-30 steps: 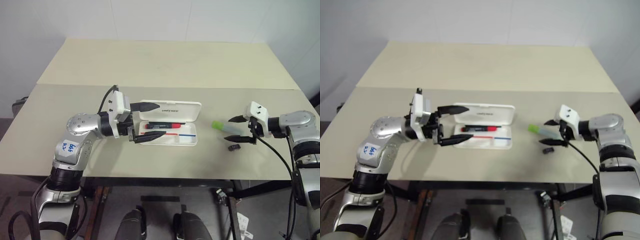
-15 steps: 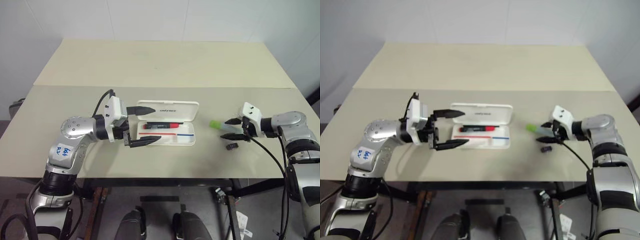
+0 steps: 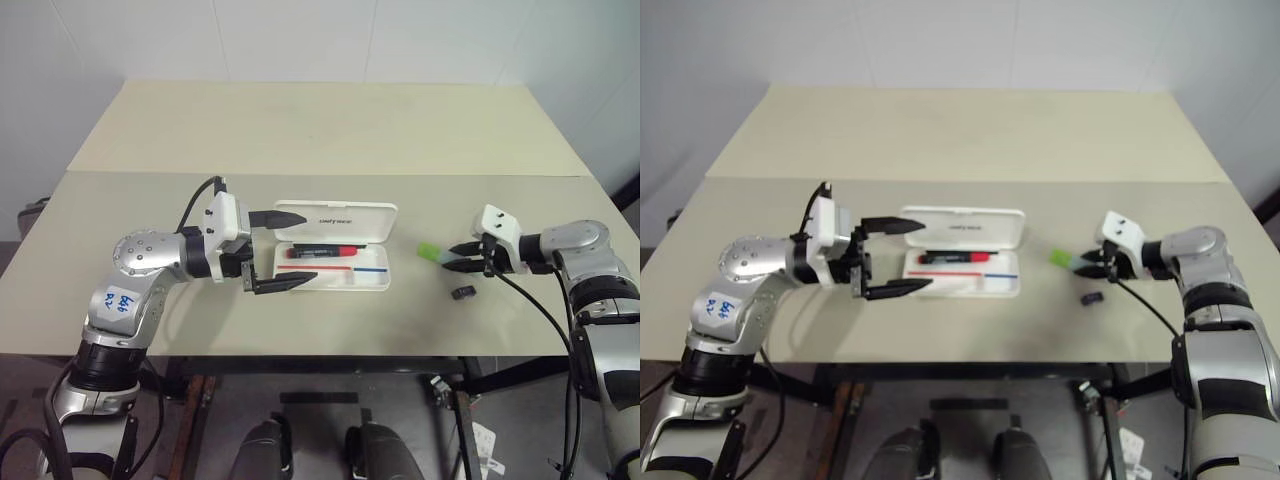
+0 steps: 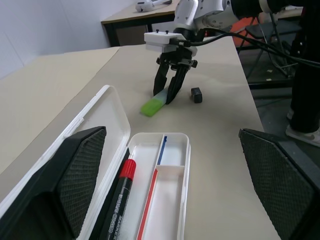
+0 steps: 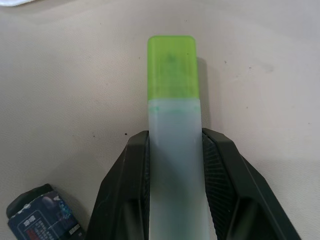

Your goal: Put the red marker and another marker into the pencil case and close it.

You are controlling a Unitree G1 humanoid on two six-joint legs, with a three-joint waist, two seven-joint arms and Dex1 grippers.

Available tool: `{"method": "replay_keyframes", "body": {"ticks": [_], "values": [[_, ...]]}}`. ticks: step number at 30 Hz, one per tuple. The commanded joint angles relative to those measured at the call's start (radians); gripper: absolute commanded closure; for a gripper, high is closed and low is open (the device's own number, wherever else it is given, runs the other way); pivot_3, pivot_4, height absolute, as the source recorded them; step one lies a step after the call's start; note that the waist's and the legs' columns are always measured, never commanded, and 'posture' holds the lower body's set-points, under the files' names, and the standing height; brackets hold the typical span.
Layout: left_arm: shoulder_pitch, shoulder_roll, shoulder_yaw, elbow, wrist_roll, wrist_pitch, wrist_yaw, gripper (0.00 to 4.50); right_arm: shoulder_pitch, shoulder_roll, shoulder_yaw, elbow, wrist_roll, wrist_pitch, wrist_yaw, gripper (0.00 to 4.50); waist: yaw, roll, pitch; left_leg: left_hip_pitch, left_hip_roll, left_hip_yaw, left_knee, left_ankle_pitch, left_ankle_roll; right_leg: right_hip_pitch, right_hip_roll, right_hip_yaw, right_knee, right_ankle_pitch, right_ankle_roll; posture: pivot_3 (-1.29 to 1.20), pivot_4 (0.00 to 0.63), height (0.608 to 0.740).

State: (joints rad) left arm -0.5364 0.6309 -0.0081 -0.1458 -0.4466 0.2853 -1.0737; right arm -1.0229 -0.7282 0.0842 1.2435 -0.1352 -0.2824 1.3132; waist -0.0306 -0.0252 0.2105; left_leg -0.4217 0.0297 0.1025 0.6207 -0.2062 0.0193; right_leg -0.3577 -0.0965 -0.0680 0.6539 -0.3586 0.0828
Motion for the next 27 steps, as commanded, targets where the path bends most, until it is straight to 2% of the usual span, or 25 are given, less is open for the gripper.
{"method": "replay_keyframes", "body": {"ticks": [1,4,11,15,19,22,27], "values": [[0.027,0.054,0.042,-0.045,-0.037,0.010,-0.048,0.00,-0.010,-0.003,-0.020,-0.027,0.025,-0.020,0.020,3.41,-0.001,0.000,0.000,0.000,0.000,0.000,0.000,0.000,0.000,0.000,0.000,0.000,0.000,0.000,0.000,0.00,0.150,0.740],[0.045,0.083,0.051,-0.040,-0.039,0.004,-0.069,0.00,-0.011,-0.003,-0.046,-0.055,0.059,-0.031,0.042,3.41,-0.001,0.001,0.000,0.000,0.000,0.001,-0.002,0.000,0.000,-0.001,0.000,0.001,0.000,0.000,0.000,0.00,0.150,0.740],[0.043,0.078,0.050,-0.017,-0.029,-0.018,-0.076,0.00,0.031,0.006,-0.083,-0.219,0.163,0.008,0.133,3.41,0.003,0.001,0.000,0.000,0.000,0.001,-0.004,0.000,0.000,-0.002,0.000,0.001,-0.001,0.000,0.000,0.00,0.150,0.740],[0.046,0.078,0.050,-0.009,-0.025,-0.029,-0.081,0.00,0.114,0.000,-0.088,-0.447,0.248,0.129,0.186,3.41,0.003,0.001,0.000,0.000,0.000,0.001,-0.004,0.000,0.000,-0.002,0.000,0.001,-0.001,0.000,0.000,0.00,0.150,0.740],[0.053,0.081,0.057,-0.004,-0.025,-0.037,-0.085,0.00,0.292,-0.025,-0.083,-0.873,0.387,0.397,0.206,3.41,0.003,0.001,0.000,0.000,0.000,0.000,-0.004,0.000,0.000,-0.002,0.000,0.001,-0.001,0.000,0.000,0.00,0.150,0.740],[0.053,0.080,0.056,-0.004,-0.025,-0.037,-0.083,0.00,0.400,-0.036,-0.072,-1.121,0.461,0.557,0.167,3.41,0.004,0.001,0.000,-0.001,0.000,0.000,-0.005,0.000,0.000,-0.002,0.000,0.000,-0.001,0.000,0.000,0.00,0.150,0.740],[0.052,0.083,0.055,-0.001,-0.027,-0.038,-0.090,0.00,0.476,0.006,-0.055,-1.321,0.527,0.686,0.072,3.41,0.002,0.001,0.000,0.000,0.000,0.000,-0.005,-0.001,0.000,-0.002,-0.001,0.001,-0.001,0.000,0.000,0.00,0.150,0.740]]}}
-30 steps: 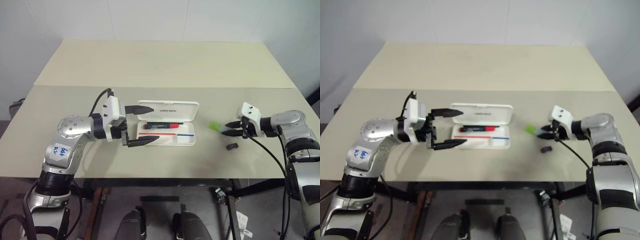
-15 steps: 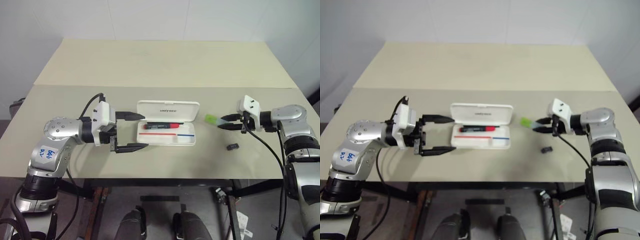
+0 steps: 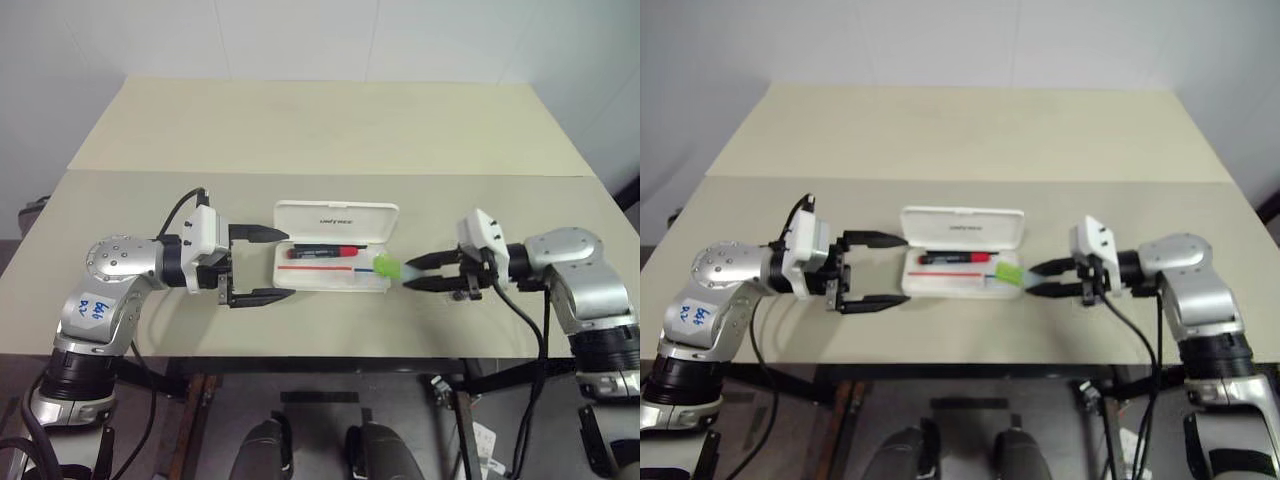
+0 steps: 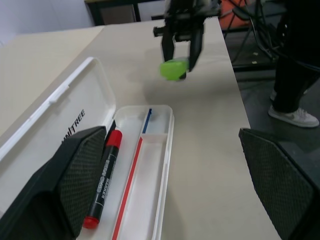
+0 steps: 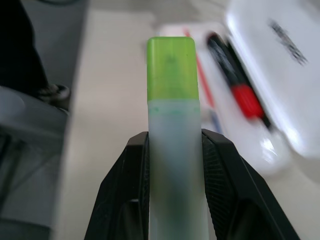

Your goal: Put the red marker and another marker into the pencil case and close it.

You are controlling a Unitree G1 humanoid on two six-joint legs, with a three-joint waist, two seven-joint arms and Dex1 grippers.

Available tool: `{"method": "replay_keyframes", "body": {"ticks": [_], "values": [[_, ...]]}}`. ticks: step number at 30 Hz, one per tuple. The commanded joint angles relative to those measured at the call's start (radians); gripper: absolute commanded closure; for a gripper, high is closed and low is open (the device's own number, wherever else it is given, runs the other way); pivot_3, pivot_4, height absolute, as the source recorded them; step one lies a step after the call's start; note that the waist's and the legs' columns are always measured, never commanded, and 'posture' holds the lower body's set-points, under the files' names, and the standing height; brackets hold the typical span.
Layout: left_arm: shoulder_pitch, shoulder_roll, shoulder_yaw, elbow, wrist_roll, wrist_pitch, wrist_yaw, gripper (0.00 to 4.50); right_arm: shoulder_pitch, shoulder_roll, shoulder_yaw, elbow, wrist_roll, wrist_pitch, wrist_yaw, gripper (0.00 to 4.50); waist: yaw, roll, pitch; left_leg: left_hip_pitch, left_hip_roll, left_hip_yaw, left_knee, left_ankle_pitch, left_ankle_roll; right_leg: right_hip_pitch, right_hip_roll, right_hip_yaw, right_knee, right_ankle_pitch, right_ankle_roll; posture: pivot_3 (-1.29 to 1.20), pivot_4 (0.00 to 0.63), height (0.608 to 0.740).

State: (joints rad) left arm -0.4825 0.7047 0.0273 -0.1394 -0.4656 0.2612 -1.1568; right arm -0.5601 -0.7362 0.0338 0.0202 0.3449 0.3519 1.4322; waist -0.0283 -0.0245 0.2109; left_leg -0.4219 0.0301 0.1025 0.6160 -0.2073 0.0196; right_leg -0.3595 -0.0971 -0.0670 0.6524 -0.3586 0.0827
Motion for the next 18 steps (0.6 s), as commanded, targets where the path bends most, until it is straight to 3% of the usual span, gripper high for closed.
{"method": "replay_keyframes", "body": {"ticks": [1,9,18], "values": [[0.000,0.013,0.021,-0.007,-0.007,-0.015,-0.010,0.00,0.021,0.028,0.005,-0.119,0.047,0.064,-0.071,3.41,0.000,0.000,0.000,0.000,0.000,0.000,0.000,0.000,0.000,0.000,0.000,0.000,0.000,0.000,0.000,0.00,0.150,0.740],[0.027,0.057,0.043,-0.002,0.009,-0.037,-0.022,0.00,0.004,0.151,0.092,-0.150,0.014,0.080,-0.212,3.41,0.000,0.000,0.000,0.000,0.000,0.000,-0.001,0.000,0.000,-0.001,0.000,0.000,0.000,0.000,0.000,0.00,0.150,0.740],[0.063,0.096,0.068,0.024,0.035,-0.085,-0.022,0.00,-0.052,0.242,0.186,-0.079,-0.030,0.011,-0.236,3.41,0.000,0.000,0.000,0.000,0.000,0.000,-0.002,0.000,0.000,-0.001,0.000,0.000,0.000,0.000,0.000,0.00,0.150,0.740]]}}
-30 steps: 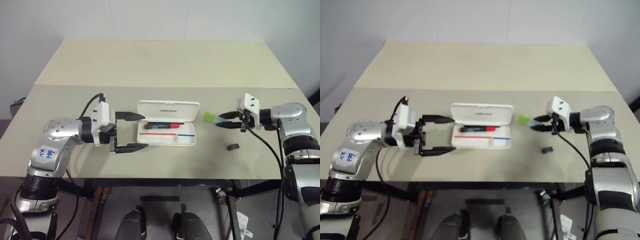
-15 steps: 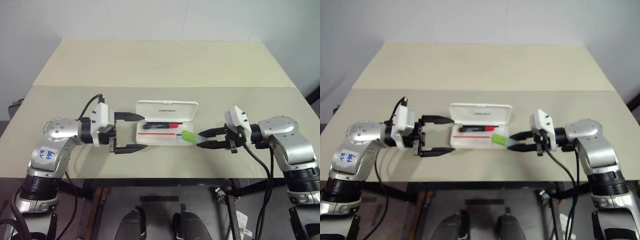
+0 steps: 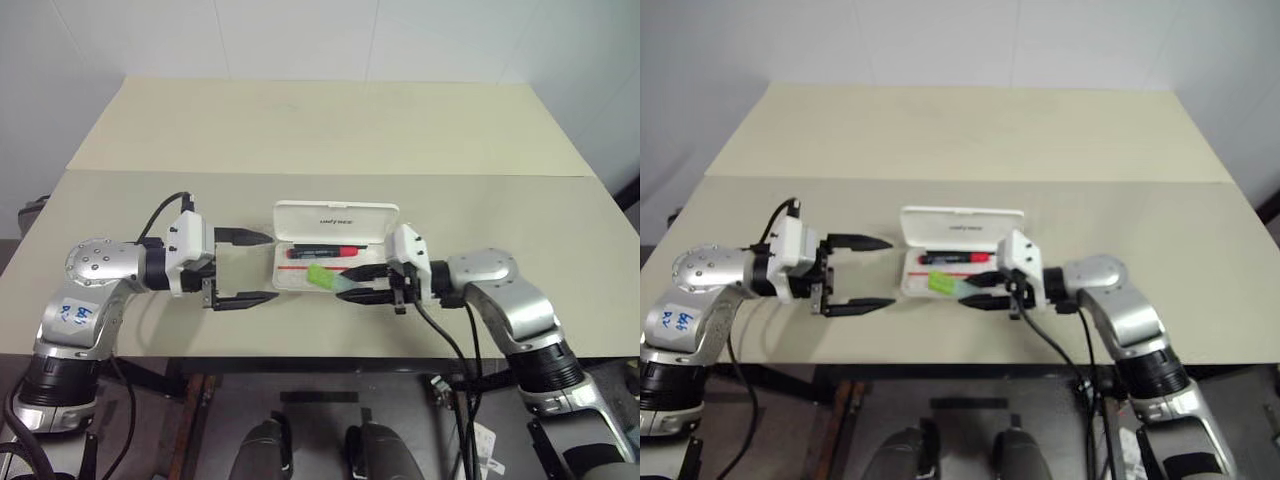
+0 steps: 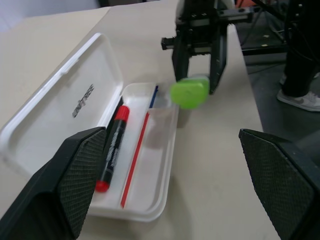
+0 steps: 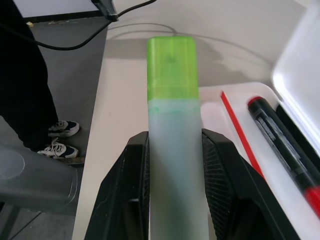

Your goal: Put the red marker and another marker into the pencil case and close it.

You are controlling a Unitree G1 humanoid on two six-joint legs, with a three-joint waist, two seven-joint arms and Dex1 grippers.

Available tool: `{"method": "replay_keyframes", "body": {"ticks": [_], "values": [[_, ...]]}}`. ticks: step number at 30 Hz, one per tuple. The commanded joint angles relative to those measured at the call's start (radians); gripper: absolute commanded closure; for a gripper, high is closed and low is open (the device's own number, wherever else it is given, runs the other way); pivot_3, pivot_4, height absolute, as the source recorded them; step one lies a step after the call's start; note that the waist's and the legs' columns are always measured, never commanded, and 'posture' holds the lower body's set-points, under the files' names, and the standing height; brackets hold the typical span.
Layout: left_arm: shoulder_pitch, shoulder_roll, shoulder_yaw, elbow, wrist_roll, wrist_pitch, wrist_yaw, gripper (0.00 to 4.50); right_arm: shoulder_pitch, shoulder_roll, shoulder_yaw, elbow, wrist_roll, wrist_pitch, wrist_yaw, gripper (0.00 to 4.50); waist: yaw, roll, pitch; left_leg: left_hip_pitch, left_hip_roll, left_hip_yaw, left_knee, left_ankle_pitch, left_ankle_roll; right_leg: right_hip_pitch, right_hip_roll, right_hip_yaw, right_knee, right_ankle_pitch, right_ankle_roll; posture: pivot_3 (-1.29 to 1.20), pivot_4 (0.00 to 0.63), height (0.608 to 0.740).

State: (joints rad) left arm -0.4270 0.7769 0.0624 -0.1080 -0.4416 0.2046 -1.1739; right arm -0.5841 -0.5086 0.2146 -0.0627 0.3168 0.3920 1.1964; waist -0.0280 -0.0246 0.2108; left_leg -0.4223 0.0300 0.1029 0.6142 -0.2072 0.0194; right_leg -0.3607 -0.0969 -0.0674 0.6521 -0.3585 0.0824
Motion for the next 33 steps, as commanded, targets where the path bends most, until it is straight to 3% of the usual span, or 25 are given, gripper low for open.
{"method": "replay_keyframes", "body": {"ticks": [1,22,33], "values": [[0.013,0.028,0.035,-0.006,0.012,-0.033,-0.005,0.00,-0.037,0.020,0.013,0.014,-0.006,-0.039,0.004,3.41,0.000,0.000,0.000,0.000,0.000,0.000,0.000,0.000,0.000,0.000,0.000,0.000,0.000,0.000,0.000,0.00,0.150,0.740],[0.033,0.033,0.043,-0.019,0.013,-0.044,0.037,0.00,-0.261,0.202,0.085,0.444,-0.139,-0.311,0.050,3.41,-0.003,0.000,0.000,0.000,0.000,0.001,-0.001,0.000,0.000,-0.001,0.000,0.000,0.001,0.000,0.000,0.00,0.150,0.740],[0.034,0.036,0.045,-0.030,0.010,-0.037,0.052,0.00,-0.310,0.217,0.082,0.546,-0.167,-0.386,0.088,3.41,-0.004,0.000,0.000,0.000,0.000,0.001,-0.001,0.000,0.000,-0.001,0.000,0.000,0.001,0.000,0.000,0.00,0.150,0.740]]}}
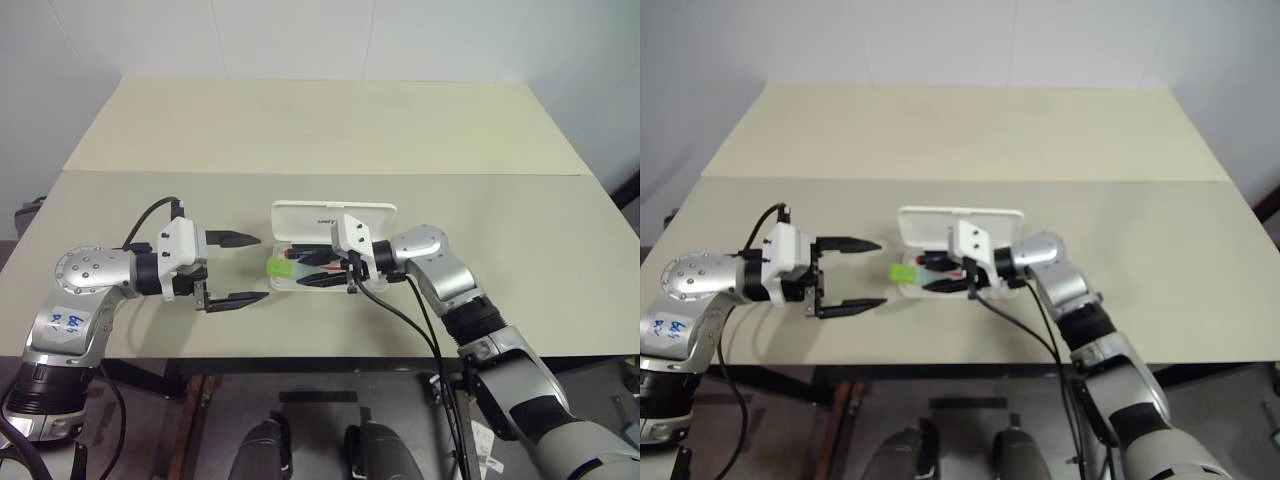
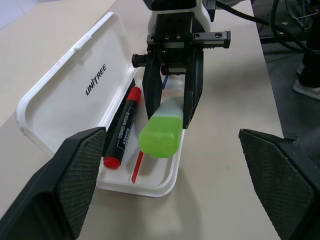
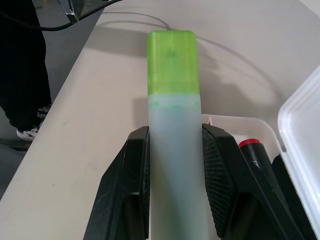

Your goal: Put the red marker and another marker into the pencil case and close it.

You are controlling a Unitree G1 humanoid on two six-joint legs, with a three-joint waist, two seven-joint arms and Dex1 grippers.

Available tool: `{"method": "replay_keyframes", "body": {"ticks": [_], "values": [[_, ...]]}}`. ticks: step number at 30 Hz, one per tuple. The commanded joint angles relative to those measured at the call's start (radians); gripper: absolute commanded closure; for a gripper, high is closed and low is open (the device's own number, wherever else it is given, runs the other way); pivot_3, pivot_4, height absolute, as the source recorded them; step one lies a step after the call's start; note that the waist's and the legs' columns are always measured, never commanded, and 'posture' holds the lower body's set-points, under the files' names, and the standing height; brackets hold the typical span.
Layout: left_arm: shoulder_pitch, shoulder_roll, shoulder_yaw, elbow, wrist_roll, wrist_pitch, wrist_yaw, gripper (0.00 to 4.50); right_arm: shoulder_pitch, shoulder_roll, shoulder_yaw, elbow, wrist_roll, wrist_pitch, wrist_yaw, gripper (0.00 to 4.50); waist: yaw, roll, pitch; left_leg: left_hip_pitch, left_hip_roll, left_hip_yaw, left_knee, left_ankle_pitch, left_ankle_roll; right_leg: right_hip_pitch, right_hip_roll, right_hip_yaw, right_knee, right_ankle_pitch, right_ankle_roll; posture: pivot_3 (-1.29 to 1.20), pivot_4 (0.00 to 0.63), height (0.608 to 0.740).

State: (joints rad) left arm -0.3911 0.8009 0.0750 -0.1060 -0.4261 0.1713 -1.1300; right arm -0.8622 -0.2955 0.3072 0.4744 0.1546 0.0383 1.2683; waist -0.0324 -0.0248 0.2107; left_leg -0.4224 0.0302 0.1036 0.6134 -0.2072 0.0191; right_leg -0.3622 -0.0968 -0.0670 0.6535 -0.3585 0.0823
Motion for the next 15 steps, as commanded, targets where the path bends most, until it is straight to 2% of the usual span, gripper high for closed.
{"method": "replay_keyframes", "body": {"ticks": [1,15], "values": [[-0.002,0.011,0.032,-0.032,-0.006,-0.004,0.009,0.00,-0.037,0.003,-0.011,0.020,-0.007,-0.040,0.020,3.41,0.000,0.000,0.000,0.000,0.000,0.000,0.000,0.000,0.000,0.000,0.000,0.000,0.000,0.000,0.000,0.00,0.150,0.740],[0.005,0.007,0.033,-0.045,-0.008,-0.002,0.025,0.00,-0.078,-0.004,-0.012,0.154,-0.069,-0.138,0.067,3.41,-0.001,0.000,0.000,0.000,0.000,0.000,0.000,0.000,0.000,0.000,0.000,0.000,0.000,0.000,0.000,0.00,0.150,0.740]]}}
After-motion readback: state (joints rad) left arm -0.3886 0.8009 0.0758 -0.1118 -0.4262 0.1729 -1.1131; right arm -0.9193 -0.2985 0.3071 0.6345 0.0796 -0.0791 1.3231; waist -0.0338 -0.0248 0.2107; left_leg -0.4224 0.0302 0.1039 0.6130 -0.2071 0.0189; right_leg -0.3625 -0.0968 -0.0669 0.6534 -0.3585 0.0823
